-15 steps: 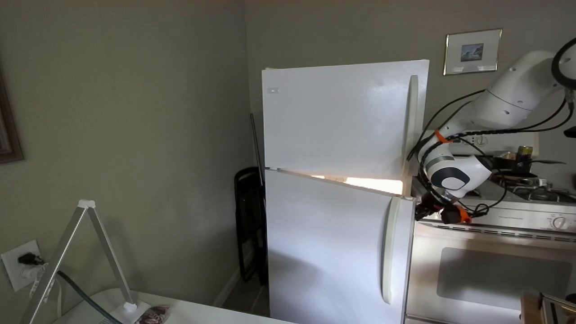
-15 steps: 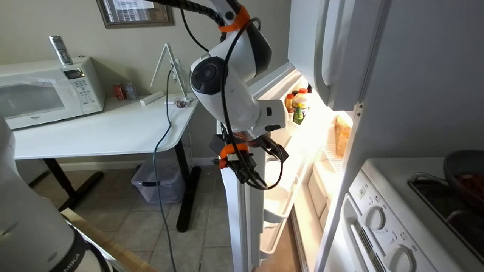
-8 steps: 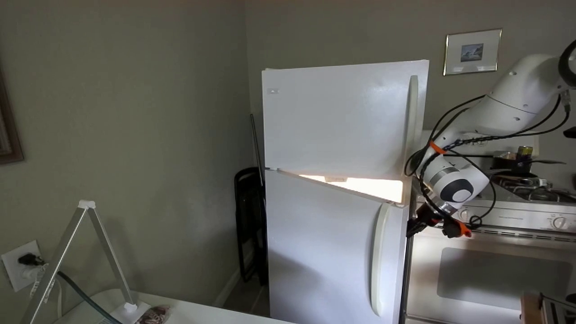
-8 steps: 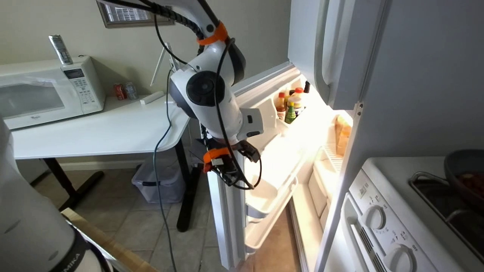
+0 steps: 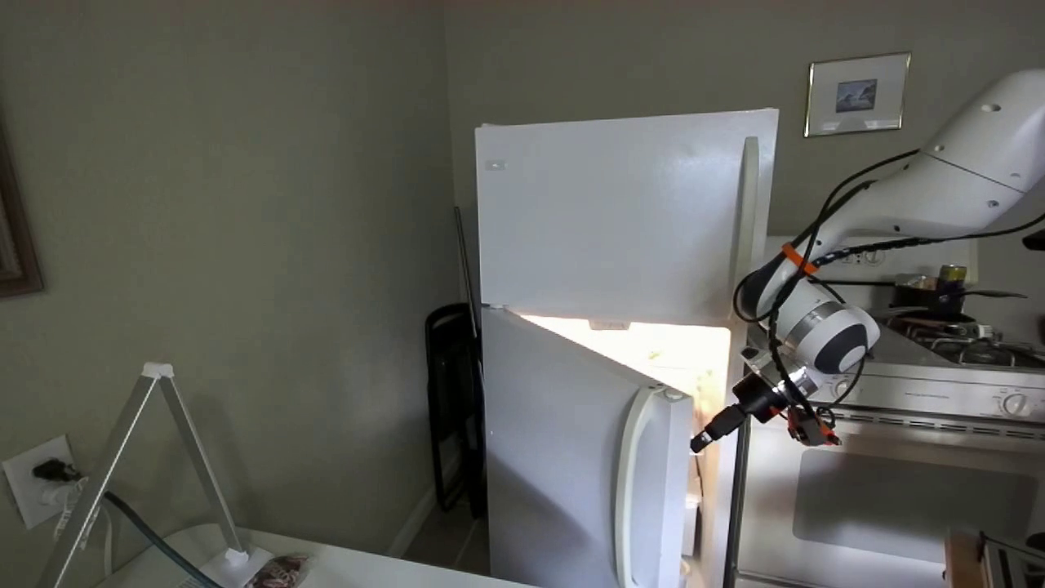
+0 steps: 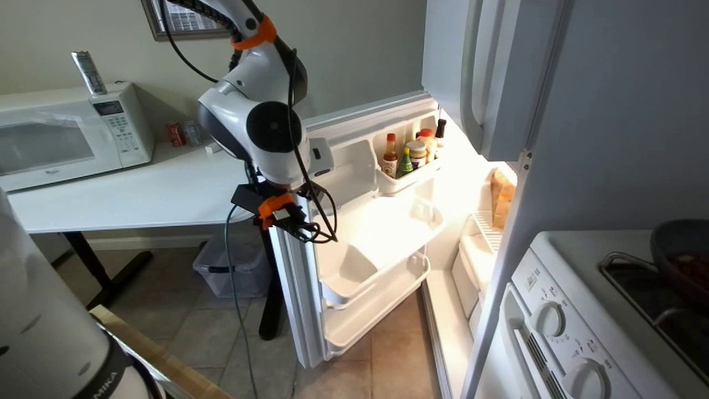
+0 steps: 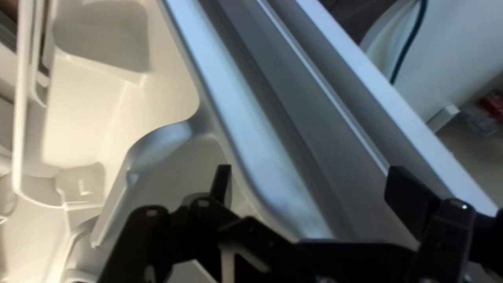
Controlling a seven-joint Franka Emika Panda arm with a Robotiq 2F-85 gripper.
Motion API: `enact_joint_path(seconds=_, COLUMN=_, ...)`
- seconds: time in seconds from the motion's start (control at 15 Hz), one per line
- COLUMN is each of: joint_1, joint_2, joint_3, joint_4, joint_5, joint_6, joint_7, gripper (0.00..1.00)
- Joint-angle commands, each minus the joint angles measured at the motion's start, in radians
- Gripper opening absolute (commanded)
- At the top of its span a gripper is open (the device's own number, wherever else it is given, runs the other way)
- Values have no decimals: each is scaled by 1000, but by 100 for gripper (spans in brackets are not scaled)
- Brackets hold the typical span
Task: Open the bottom fridge door
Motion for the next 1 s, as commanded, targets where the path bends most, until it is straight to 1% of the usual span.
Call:
enact_joint_path(seconds=0.0, joint_1=80, joint_2=-68, joint_3=-13, joint_4=-65, joint_5=-118, joint_6=-38, joint_7=130, gripper=100)
enact_joint_path(seconds=0.07, joint_1=91, joint_2=-72, joint_3=-11, joint_4=-72, joint_5=-150, joint_6=0, joint_7=178, gripper=100)
enact_joint_path(seconds=0.13, joint_1=97, joint_2=-48, joint_3=-9, joint_4=-48, joint_5=-175, joint_6=50, joint_7=224, gripper=100)
enact_joint_path(seconds=0.33, joint_1=90, joint_2=-25, joint_3=-23, joint_4=-39, joint_5=-287, joint_6=214, joint_7=376, gripper=100)
enact_joint_path(seconds=0.4, joint_1=60, joint_2=-18, joint_3=-10, joint_4=-39, joint_5=-321, joint_6=259, joint_7=421, gripper=100)
enact_joint_path(seconds=0.53, joint_1=37, joint_2=-5, joint_3=-23, joint_4=-39, joint_5=-391, joint_6=333, joint_7=521, gripper=100)
enact_joint_path(seconds=0.87, joint_1=-15, joint_2=24, joint_3=-48, joint_4=-33, joint_5=-442, joint_6=524, joint_7=671, gripper=100)
enact_joint_path(seconds=0.93, joint_1=-24, joint_2=30, joint_3=-52, joint_4=-26, joint_5=-432, joint_6=566, joint_7=692, gripper=100)
